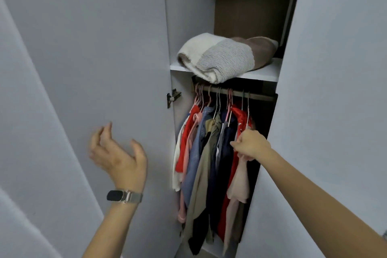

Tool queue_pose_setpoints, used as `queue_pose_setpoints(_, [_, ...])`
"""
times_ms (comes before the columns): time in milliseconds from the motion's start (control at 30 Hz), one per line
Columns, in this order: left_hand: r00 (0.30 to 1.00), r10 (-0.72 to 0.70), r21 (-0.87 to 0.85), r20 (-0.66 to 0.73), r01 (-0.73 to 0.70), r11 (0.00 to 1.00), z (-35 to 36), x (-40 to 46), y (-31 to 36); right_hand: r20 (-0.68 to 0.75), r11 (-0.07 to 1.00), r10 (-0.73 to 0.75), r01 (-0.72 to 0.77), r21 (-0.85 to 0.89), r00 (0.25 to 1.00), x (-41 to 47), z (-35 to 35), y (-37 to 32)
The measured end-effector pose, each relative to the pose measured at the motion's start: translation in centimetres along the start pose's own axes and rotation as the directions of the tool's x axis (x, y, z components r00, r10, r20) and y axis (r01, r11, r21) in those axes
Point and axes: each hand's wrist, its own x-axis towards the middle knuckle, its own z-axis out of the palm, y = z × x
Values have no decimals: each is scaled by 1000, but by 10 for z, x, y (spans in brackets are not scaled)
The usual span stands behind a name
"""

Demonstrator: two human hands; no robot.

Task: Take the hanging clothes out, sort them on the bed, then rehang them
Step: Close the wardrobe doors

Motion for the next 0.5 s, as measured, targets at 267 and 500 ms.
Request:
queue_pose_setpoints(267, [981, -176, -113, 80, 184, 976, -33, 44, -58, -78, 936, -74, 96, 337, 994, 0, 49, -32])
queue_pose_setpoints(500, [943, -287, -175, 169, 315, 933, -49, 34, -53, -244, 901, 8, 98, 422, 970, -23, 56, -14])
